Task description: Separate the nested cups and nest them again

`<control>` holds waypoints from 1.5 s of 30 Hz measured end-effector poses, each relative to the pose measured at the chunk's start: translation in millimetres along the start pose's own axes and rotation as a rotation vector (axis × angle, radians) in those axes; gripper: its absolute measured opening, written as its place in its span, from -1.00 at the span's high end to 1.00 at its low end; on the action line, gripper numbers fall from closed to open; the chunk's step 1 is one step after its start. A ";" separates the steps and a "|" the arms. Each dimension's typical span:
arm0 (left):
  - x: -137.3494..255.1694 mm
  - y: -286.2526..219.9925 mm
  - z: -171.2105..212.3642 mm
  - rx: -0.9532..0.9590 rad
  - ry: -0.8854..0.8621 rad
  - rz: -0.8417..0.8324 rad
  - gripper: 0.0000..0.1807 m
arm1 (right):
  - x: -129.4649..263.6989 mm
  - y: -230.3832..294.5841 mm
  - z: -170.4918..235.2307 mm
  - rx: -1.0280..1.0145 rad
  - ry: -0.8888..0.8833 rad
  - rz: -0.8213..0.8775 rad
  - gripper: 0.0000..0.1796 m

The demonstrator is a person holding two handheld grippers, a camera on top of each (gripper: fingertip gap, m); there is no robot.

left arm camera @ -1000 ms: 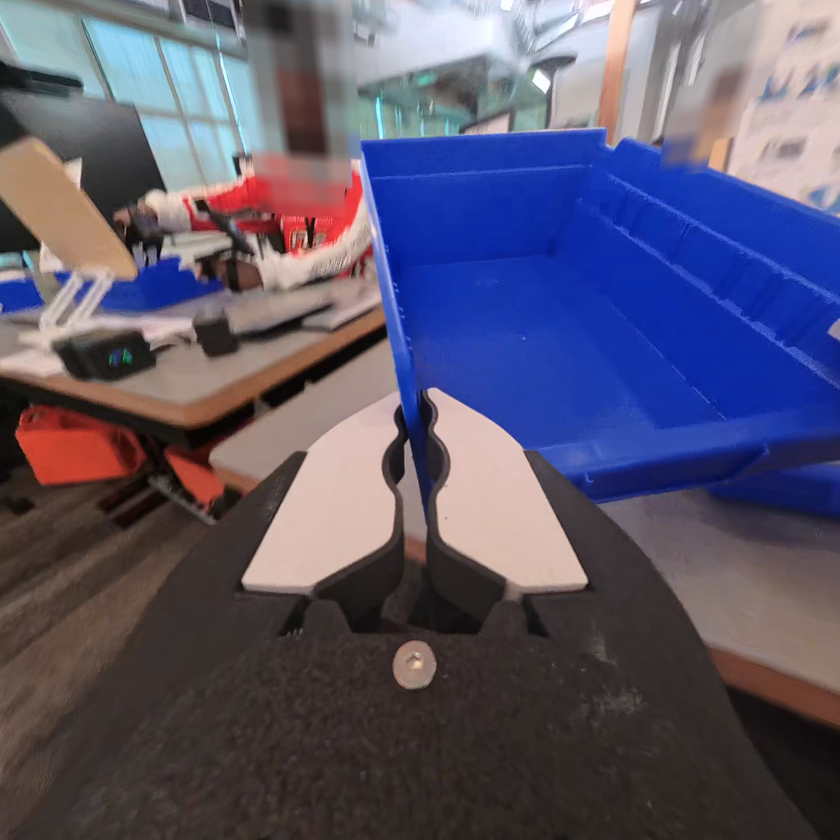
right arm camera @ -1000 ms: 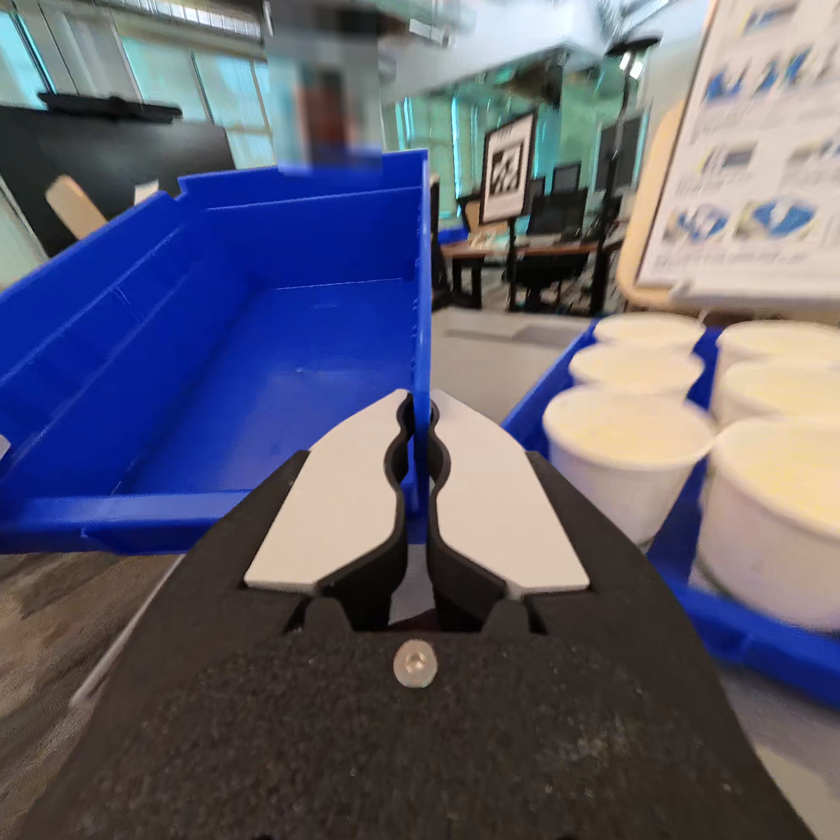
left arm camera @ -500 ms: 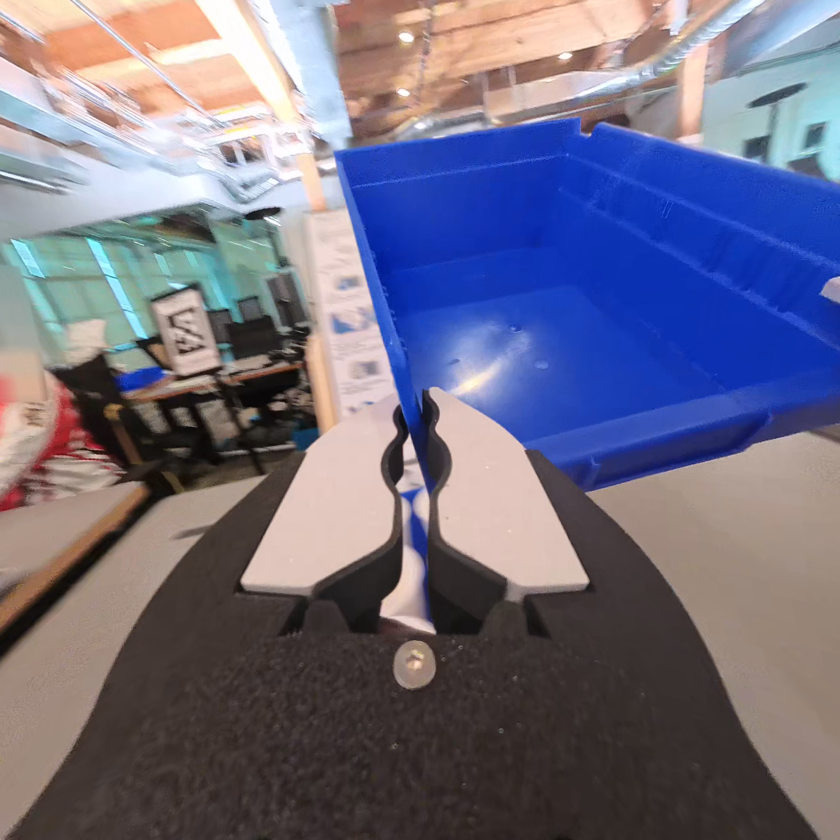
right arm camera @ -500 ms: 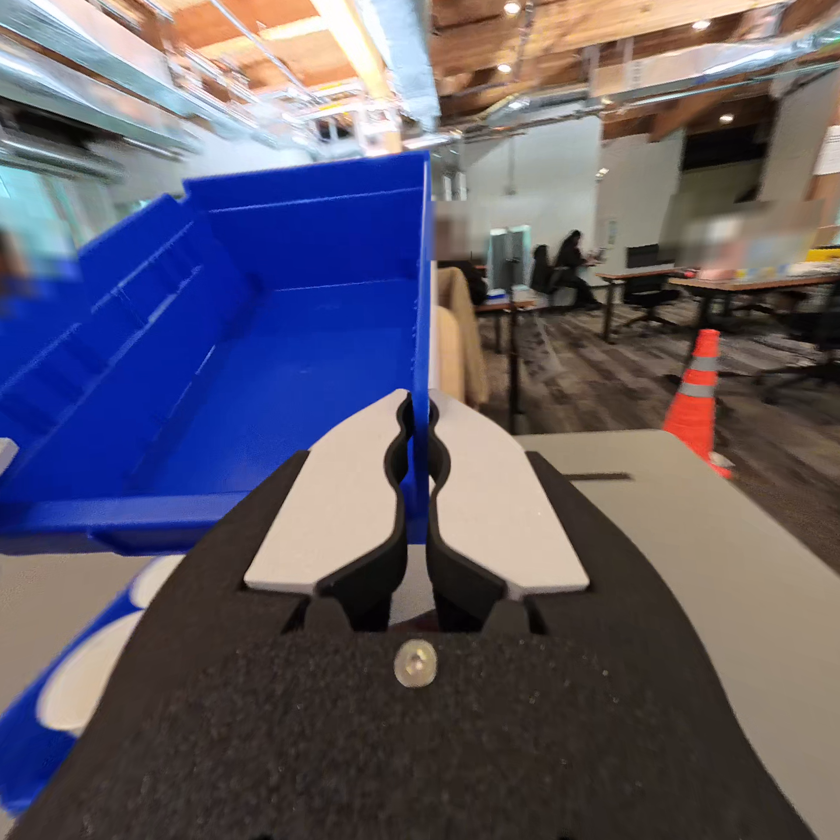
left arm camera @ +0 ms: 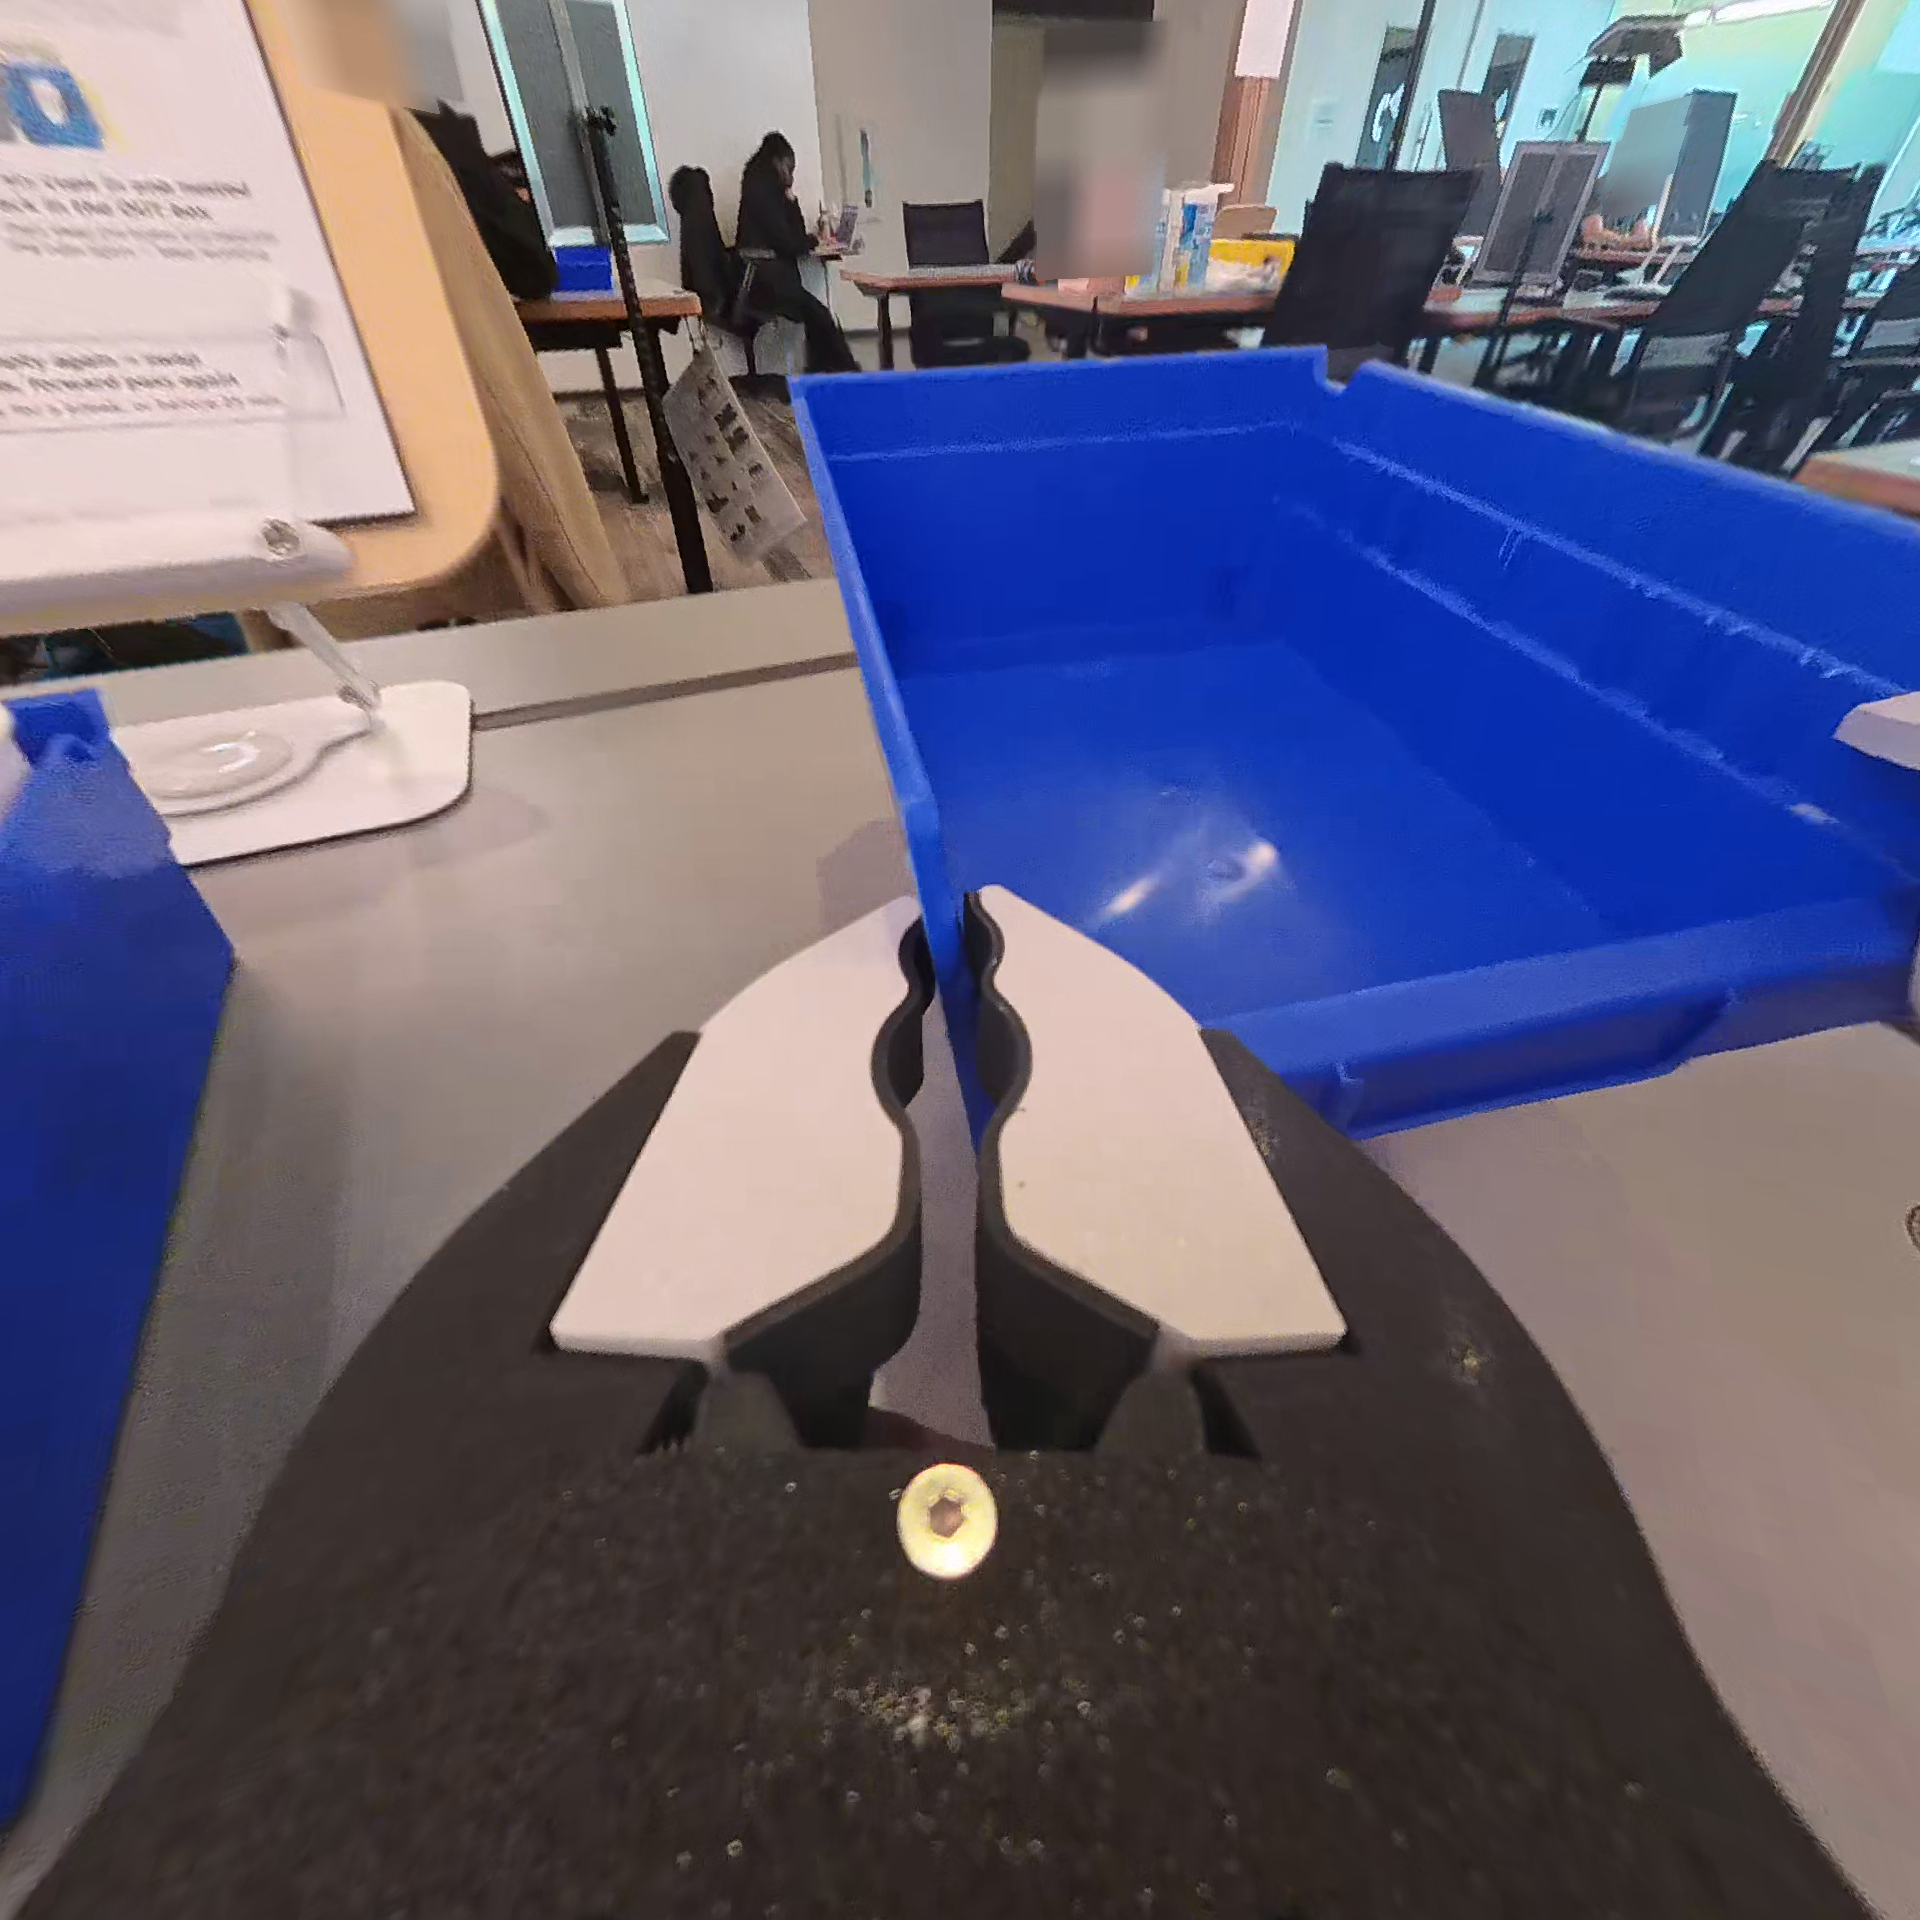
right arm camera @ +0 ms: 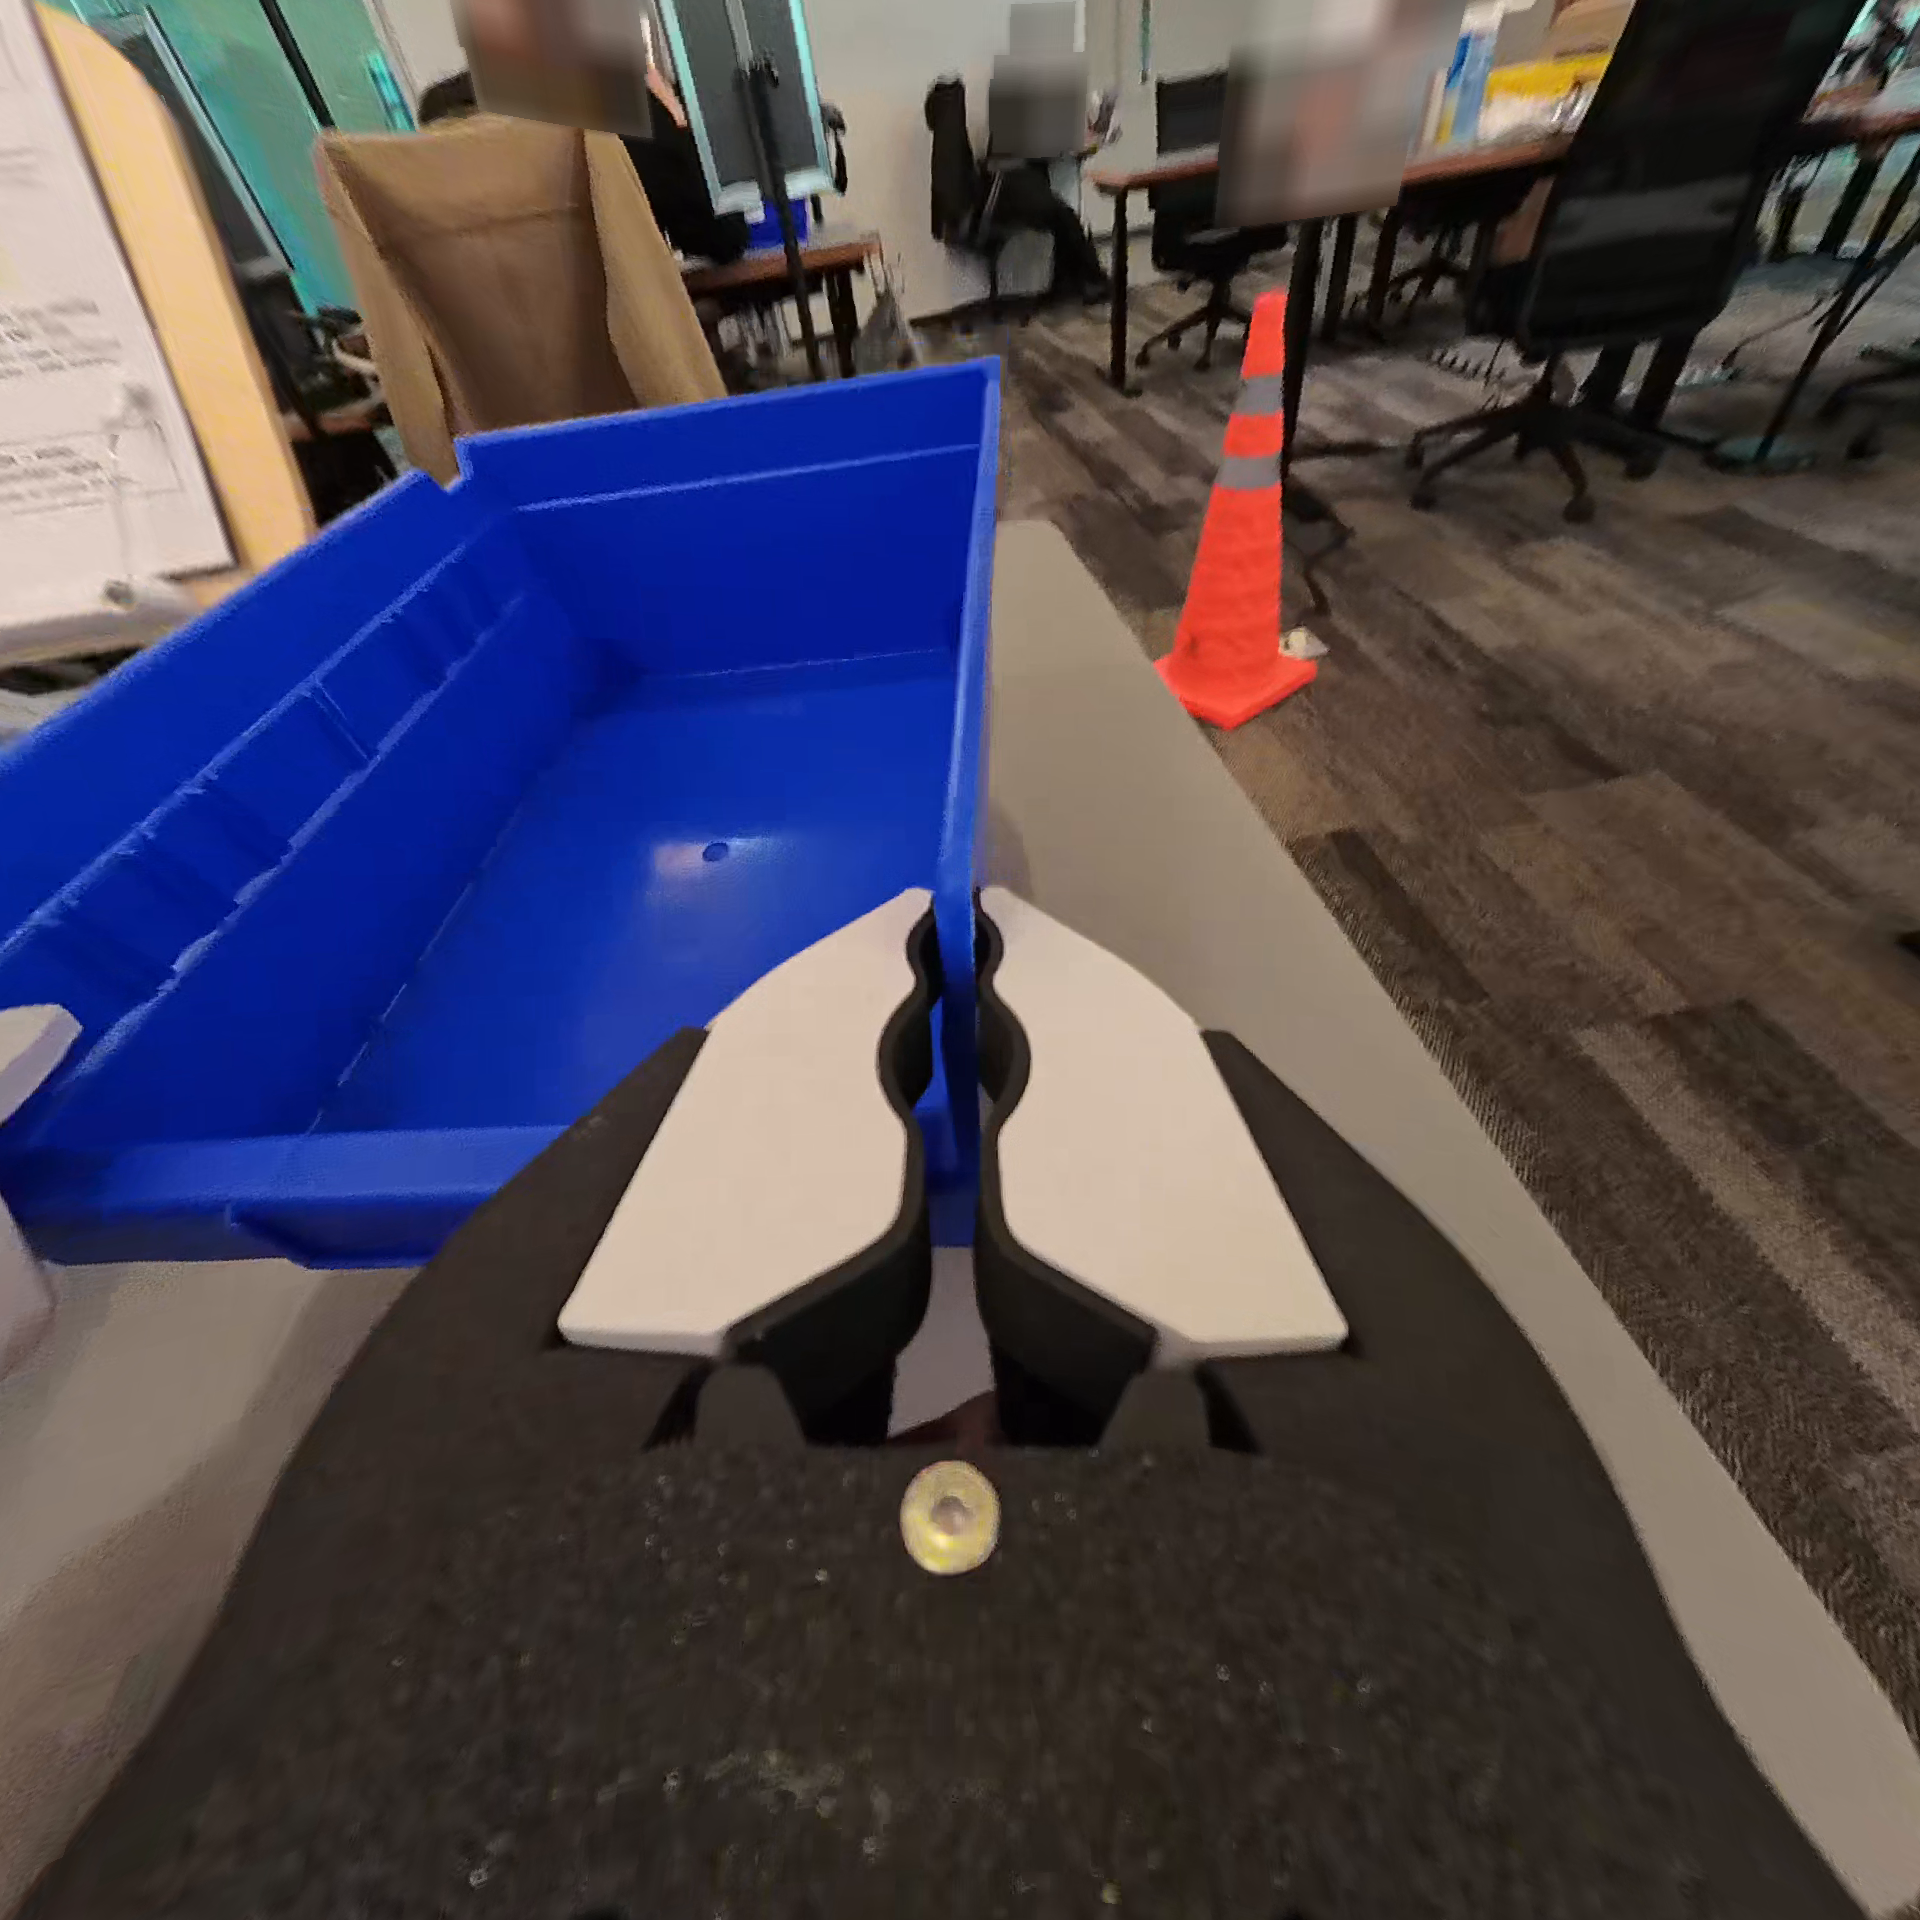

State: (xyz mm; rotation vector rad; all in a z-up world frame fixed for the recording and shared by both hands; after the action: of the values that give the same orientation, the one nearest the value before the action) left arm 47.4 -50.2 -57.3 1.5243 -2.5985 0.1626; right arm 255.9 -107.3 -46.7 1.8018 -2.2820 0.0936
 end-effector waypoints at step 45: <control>170.9 352.6 66.5 0.151 0.299 -0.217 0.33 | 11.3 359.5 84.8 0.182 0.083 -0.451 0.52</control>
State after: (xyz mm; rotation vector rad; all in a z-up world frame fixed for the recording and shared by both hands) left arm -346.8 -36.3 -105.9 1.6704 -2.2185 0.5309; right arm -105.9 -47.7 -93.1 2.3096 -1.8095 0.2981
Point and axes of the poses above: each gripper's, where its closed fingertips meet, x back along the fingers, z out of its underside, y = z × x across the jaws, the point moved 8 cm from there along x, back along the fingers, and after that the axes turned 2 degrees about x, right-handed, at the moved point
